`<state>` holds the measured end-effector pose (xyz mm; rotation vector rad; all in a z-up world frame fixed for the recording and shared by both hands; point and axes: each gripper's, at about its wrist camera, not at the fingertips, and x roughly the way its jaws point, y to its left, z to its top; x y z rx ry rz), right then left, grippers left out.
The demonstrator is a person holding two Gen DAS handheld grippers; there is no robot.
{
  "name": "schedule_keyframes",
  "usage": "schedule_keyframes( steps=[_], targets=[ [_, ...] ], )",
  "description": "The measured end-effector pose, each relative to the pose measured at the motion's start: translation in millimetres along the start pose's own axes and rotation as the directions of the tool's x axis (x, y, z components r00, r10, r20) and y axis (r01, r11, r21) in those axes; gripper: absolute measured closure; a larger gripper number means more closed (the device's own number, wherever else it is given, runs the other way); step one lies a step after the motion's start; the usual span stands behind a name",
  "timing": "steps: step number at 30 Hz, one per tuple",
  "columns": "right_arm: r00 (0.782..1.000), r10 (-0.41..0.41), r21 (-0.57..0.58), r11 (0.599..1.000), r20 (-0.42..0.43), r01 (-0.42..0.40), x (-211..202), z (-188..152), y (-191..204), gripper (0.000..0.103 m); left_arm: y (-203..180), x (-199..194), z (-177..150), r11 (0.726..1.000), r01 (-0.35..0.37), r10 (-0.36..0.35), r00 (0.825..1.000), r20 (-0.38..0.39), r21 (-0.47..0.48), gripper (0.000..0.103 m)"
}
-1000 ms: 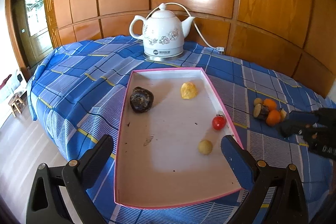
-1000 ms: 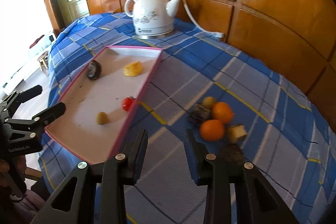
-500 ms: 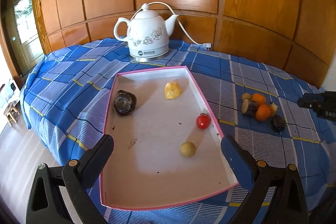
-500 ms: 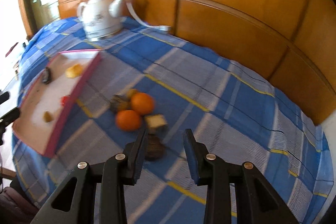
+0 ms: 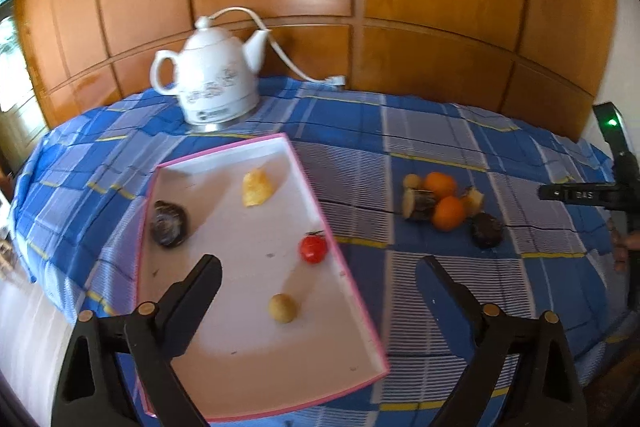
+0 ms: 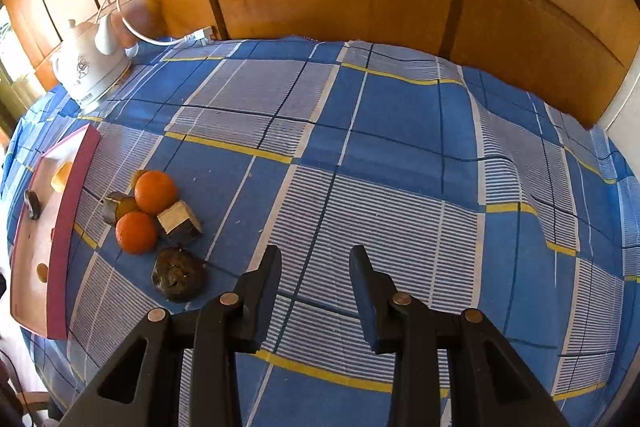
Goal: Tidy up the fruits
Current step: 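Move the left gripper toward the dark cut log-shaped chunk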
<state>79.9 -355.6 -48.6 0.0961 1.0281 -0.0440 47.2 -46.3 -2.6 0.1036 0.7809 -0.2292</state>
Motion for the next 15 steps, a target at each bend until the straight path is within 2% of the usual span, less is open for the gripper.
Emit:
schedule_keyframes(
  steps=[2, 6, 10, 15],
  targets=[
    [1.000, -0.001, 0.006, 1.000, -0.006, 0.001, 0, -1, 0, 0.068, -8, 5, 4, 1.000, 0.025, -0.025, 0.999, -0.021, 0.012, 0.010],
    [1.000, 0.009, 0.020, 1.000, -0.007, -0.009, -1, -1, -1, 0.068, -21, 17, 7, 0.996, 0.086, -0.083, 0.994, -0.075, 0.031, 0.027],
    [1.000, 0.011, 0.022, 1.000, -0.011, -0.010, 0, 0, -1, 0.068, -35, 32, 13, 0.986, 0.161, -0.155, 0.978, -0.139, 0.036, 0.046],
    [1.000, 0.016, 0.025, 1.000, 0.001, -0.016, -4, 1, -1, 0.068, -47, 55, 28, 0.980, 0.200, -0.195, 0.962, -0.190, 0.005, 0.051]
  ],
)
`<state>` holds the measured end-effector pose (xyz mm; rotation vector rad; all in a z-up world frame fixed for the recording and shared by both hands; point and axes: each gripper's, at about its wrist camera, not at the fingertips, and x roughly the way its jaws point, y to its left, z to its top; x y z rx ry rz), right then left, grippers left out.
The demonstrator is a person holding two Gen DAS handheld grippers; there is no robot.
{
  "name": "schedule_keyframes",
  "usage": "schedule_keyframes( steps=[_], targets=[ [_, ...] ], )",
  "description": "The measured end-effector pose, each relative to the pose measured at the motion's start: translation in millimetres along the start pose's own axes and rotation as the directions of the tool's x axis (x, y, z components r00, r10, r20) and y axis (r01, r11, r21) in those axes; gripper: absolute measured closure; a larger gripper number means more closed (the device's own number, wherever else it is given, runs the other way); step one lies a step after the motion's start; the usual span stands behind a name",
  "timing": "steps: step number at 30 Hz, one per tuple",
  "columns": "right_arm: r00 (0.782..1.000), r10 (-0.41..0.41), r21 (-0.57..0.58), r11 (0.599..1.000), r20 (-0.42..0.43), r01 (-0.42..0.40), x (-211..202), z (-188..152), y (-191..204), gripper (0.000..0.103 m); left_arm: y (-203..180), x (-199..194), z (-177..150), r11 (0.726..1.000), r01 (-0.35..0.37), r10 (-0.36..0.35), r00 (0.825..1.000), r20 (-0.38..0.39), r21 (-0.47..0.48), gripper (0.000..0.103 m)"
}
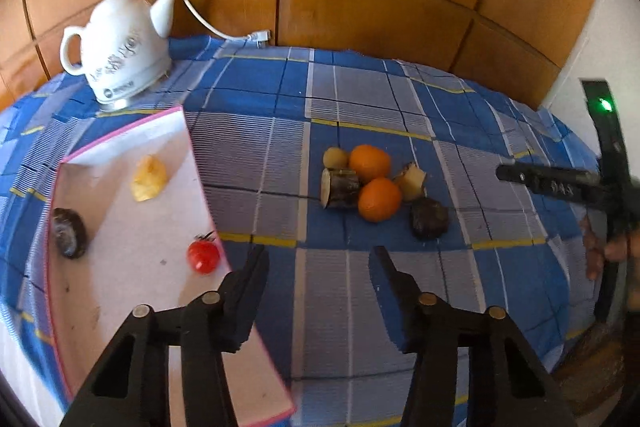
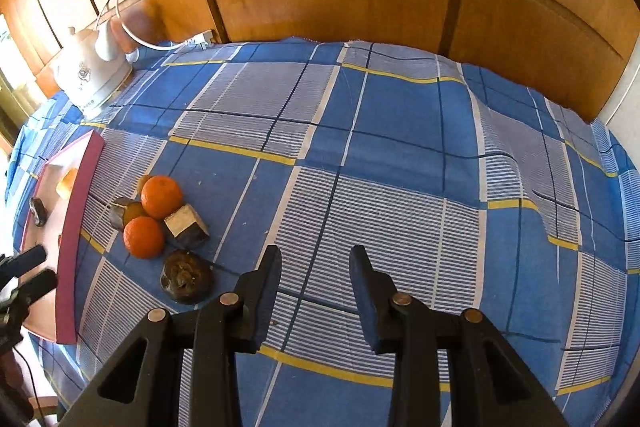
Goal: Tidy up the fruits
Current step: 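Move the left gripper toward the dark cut log-shaped chunk, then grasp the dark log-shaped chunk with the left gripper and lift it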
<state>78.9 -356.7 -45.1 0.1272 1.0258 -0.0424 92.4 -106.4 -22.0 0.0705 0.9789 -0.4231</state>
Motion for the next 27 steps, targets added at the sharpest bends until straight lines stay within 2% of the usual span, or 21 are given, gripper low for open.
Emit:
schedule_keyframes(
  steps=[10, 17, 18, 20, 21, 25, 27],
  targets=[
    [1.000, 0.004, -0.043, 0.999, -0.001, -0.004, 1, 1, 8, 0.068, 1, 50, 47, 0.986, 0.066, -0.081, 0.993, -0.090, -0.156, 0.053],
    [1.000, 0.020, -0.049, 0.999, -0.003, -0.020, 1, 3, 11, 0.068, -7, 91, 61, 0.978, 0.077, -0.110, 0.980, -0.165, -0.196, 0.052],
    [1.000, 0.022, -0.052, 0.998, -0.003, -0.022, 2, 3, 12, 0.068, -5, 93, 61, 0.975, 0.094, -0.127, 0.979, -0.157, -0.202, 0.052],
    [1.000, 0.023, -0.057, 0.998, -0.002, -0.023, 1, 3, 13, 0.068, 1, 94, 62, 0.969, 0.115, -0.150, 0.977, -0.151, -0.217, 0.062],
    [1.000, 0.024, -0.058, 0.998, -0.002, -0.024, 1, 3, 13, 0.068, 4, 95, 62, 0.969, 0.117, -0.152, 0.977, -0.152, -0.218, 0.071],
    [1.000, 0.028, -0.071, 0.997, -0.008, -0.028, 3, 3, 16, 0.068, 18, 92, 58, 0.962, 0.153, -0.189, 0.971, -0.147, -0.225, 0.072],
    [1.000, 0.028, -0.073, 0.997, -0.013, -0.029, 4, 2, 17, 0.068, 17, 91, 58, 0.967, 0.160, -0.191, 0.970, -0.147, -0.199, 0.072]
  ],
)
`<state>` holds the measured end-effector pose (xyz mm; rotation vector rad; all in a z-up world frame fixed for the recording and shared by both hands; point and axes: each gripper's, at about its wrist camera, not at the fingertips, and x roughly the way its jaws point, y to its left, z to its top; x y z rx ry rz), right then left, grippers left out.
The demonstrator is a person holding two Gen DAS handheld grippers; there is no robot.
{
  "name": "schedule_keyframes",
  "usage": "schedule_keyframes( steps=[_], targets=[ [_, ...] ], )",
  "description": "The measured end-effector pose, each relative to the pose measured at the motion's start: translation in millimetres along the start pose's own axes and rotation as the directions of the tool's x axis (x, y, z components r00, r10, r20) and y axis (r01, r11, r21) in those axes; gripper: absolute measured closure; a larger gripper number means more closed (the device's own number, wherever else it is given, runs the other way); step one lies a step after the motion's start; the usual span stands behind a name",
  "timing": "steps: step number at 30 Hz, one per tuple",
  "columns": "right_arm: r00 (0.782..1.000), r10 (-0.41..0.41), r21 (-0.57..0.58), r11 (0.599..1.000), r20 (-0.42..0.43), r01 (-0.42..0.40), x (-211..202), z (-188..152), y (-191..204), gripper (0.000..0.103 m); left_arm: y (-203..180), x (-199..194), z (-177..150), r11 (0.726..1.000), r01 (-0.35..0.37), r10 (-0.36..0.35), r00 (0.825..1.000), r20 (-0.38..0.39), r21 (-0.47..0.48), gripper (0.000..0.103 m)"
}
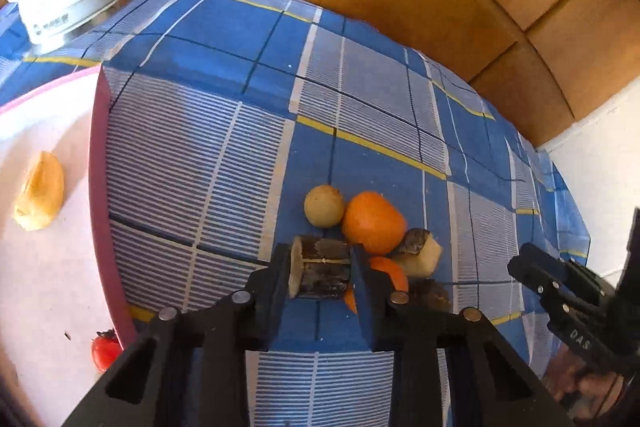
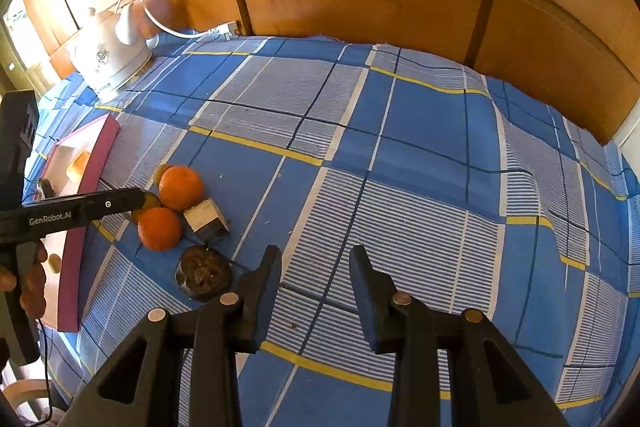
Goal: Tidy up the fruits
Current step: 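Grasp the dark log-shaped chunk with the left gripper and lift it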
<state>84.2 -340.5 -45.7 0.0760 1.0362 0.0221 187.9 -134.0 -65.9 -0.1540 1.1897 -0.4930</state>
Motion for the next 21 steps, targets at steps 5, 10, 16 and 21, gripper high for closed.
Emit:
schedule_keyframes(
  steps=[5, 10, 16, 21],
  targets=[
    [1.000, 0.001, 0.002, 1.000, -0.016, -0.001, 4, 0, 0, 0.068, -9, 10, 2, 0.999, -0.029, 0.029, 0.999, -0.016, 0.021, 0.064],
    [1.000, 0.001, 0.004, 1.000, -0.026, -0.001, 7, -1, -1, 0.068, -13, 24, 6, 0.994, -0.097, 0.098, 0.995, -0.024, 0.054, 0.064],
    [0.999, 0.024, -0.002, 1.000, -0.025, -0.024, 7, -1, 0, 0.068, 0, 4, -4, 0.996, -0.078, 0.078, 0.997, 0.006, 0.042, 0.076],
    [0.999, 0.024, -0.016, 1.000, -0.035, -0.025, 9, -3, 3, 0.068, 1, -13, -23, 0.995, -0.078, 0.075, 0.996, 0.039, 0.064, 0.076]
  ],
)
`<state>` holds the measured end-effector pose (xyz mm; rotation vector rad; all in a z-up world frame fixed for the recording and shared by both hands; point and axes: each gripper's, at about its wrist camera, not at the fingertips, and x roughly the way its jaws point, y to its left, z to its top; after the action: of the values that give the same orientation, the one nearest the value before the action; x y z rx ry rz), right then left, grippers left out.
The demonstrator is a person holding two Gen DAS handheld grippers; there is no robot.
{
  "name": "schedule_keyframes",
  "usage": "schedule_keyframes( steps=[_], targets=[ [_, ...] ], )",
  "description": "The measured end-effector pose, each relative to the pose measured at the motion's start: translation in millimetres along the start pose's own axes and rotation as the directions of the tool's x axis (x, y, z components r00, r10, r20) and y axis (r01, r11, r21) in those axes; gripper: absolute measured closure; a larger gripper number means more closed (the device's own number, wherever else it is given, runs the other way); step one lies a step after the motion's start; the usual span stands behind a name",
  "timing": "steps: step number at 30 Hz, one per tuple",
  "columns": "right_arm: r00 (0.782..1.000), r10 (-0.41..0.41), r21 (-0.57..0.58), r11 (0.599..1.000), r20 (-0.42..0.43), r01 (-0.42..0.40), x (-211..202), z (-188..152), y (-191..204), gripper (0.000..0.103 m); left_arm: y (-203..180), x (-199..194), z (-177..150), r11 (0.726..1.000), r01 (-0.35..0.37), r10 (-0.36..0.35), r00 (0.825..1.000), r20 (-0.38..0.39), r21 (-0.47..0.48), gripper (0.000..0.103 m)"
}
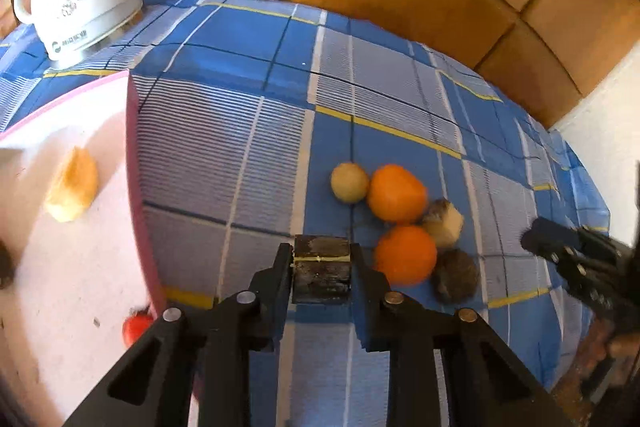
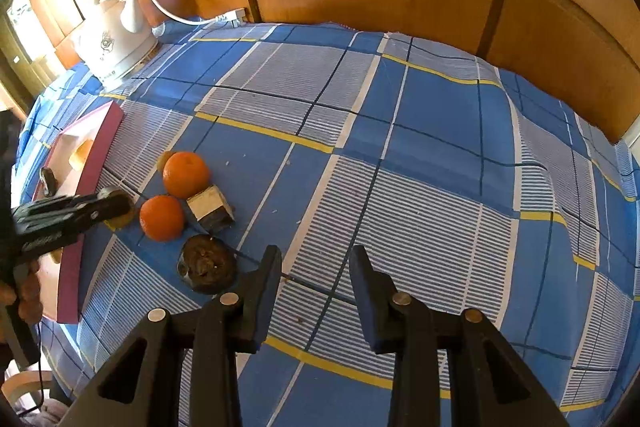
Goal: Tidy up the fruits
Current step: 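Grasp the dark log-shaped chunk with the left gripper and lift it, then hold the dark chunk in the left gripper while the right grasps a tangerine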
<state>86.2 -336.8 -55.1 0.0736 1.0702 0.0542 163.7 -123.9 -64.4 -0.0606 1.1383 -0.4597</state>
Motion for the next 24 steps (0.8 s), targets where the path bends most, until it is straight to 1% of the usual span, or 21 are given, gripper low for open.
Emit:
schedule_keyframes(
  steps=[2, 6, 8, 10, 11, 13, 15, 18, 21, 24],
  targets=[
    [1.000, -0.002, 0.004, 1.000, -0.005, 0.002, 1, -1, -1, 0.068, -6, -11, -12, 0.999, 0.011, -0.012, 1.000, 0.024, 0.035, 0.076],
    [1.000, 0.004, 0.011, 1.000, -0.010, -0.004, 1, -2, -1, 0.068, -28, -26, -44, 0.989, 0.017, -0.029, 0.997, 0.076, 0.145, 0.076],
    [1.000, 0.015, 0.013, 1.000, -0.011, -0.014, 1, -2, -1, 0.068, -42, -31, -64, 0.976, -0.004, -0.021, 0.993, 0.115, 0.219, 0.076],
    [0.999, 0.048, 0.017, 0.999, -0.006, -0.048, 0, -2, 0, 0.068, -56, -25, -86, 0.958, -0.028, -0.006, 0.993, 0.118, 0.287, 0.076],
    [0.998, 0.068, 0.016, 0.998, -0.002, -0.068, -1, -2, 1, 0.068, -60, -20, -93, 0.954, -0.031, -0.001, 0.994, 0.109, 0.299, 0.076],
    [0.994, 0.111, 0.002, 0.994, 0.008, -0.111, -4, -3, 6, 0.068, -62, -13, -104, 0.950, -0.057, 0.022, 0.993, 0.115, 0.308, 0.075],
    [0.991, 0.131, -0.014, 0.991, 0.011, -0.131, -4, -3, 12, 0.068, -63, -11, -112, 0.946, -0.077, 0.026, 0.987, 0.161, 0.315, 0.075],
    [0.987, 0.163, -0.037, 0.986, 0.016, -0.162, -5, -4, 21, 0.068, -61, -11, -115, 0.948, -0.083, 0.028, 0.983, 0.179, 0.307, 0.075],
    [0.967, 0.249, -0.094, 0.965, 0.044, -0.244, -13, -6, 36, 0.068, -58, -9, -114, 0.952, -0.074, 0.018, 0.983, 0.185, 0.298, 0.075],
    [0.949, 0.311, -0.136, 0.943, 0.040, -0.304, -15, -5, 55, 0.068, -60, -6, -115, 0.952, -0.070, 0.012, 0.981, 0.192, 0.298, 0.075]
  ],
)
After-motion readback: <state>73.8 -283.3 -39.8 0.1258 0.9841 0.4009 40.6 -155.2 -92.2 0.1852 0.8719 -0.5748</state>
